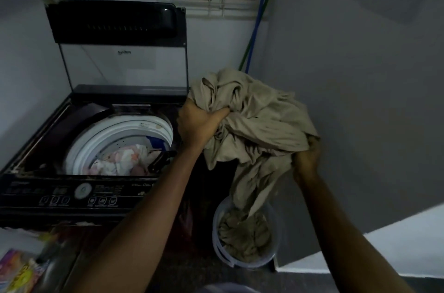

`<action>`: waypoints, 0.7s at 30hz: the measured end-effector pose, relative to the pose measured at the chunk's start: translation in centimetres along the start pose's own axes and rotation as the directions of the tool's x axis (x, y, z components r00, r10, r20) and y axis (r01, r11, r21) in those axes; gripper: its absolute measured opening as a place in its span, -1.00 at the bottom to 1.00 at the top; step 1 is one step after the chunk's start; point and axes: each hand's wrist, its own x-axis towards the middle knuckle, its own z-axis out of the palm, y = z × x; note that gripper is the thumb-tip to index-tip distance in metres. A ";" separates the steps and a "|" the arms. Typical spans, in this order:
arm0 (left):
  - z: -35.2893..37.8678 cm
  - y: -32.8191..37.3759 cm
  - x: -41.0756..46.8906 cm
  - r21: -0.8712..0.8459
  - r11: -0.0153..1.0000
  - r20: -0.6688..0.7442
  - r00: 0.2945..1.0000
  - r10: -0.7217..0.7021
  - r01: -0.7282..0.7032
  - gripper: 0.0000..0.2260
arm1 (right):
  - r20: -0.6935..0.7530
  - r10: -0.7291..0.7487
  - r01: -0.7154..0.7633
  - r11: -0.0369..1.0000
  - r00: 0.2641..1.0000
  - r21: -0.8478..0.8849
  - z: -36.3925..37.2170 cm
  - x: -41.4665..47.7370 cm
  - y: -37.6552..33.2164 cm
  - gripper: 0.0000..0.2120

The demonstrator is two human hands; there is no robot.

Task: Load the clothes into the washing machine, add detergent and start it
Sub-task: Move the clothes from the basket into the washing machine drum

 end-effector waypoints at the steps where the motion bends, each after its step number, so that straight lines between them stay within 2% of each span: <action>1: 0.0 -0.4 0.0 0.054 0.998 0.009 1.000 0.020 -0.021 -0.31 | 0.011 -0.015 0.015 0.999 1.000 0.043 -0.1 0.3 -1.6 -0.80; 4: 0.6 -1.2 -0.3 0.142 0.989 0.070 0.997 0.036 -0.045 -0.22 | 0.163 -0.003 -0.013 0.995 0.987 0.099 1.7 0.0 -5.9 -0.78; 6: 1.3 -1.4 -0.9 0.165 0.985 0.118 0.993 0.020 -0.039 -0.18 | 0.306 0.018 -0.014 1.000 0.952 -0.016 4.2 -1.3 -7.6 -0.75; 8: 1.7 -1.6 -0.9 0.160 0.987 0.151 0.988 -0.038 0.013 -0.17 | 0.417 -0.009 0.052 0.994 0.909 -0.092 6.3 -2.9 -8.3 -0.74; 10: 1.4 -1.6 -0.6 0.042 0.997 0.221 0.973 -0.068 0.061 -0.19 | 0.493 -0.039 0.115 0.985 0.869 -0.125 7.3 -4.1 -9.0 -0.68; 12: 0.6 -1.8 -0.3 -0.152 0.987 0.327 0.945 0.009 0.044 -0.25 | 0.524 -0.048 0.161 0.972 0.850 -0.171 7.6 -4.3 -9.9 -0.57; 15: -0.5 -1.8 -0.3 -0.292 0.956 0.476 0.870 0.131 0.015 -0.25 | 0.477 -0.015 0.084 0.989 0.879 -0.123 8.0 -3.7 -11.1 -0.53; 18: -0.5 -1.5 -0.2 -0.156 0.988 0.560 0.824 0.090 -0.002 0.09 | 0.483 0.008 0.072 0.986 0.876 -0.147 8.5 -3.9 -11.9 -0.58; 20: -0.4 -1.1 -0.5 0.001 1.000 0.521 0.853 0.014 -0.017 0.33 | 0.488 0.059 0.021 0.987 0.871 -0.159 8.5 -4.3 -12.1 -0.58; 21: -0.4 -1.0 -0.8 0.038 0.999 0.461 0.887 -0.004 -0.016 0.38 | 0.485 0.083 -0.018 0.990 0.871 -0.137 8.6 -4.6 -12.1 -0.58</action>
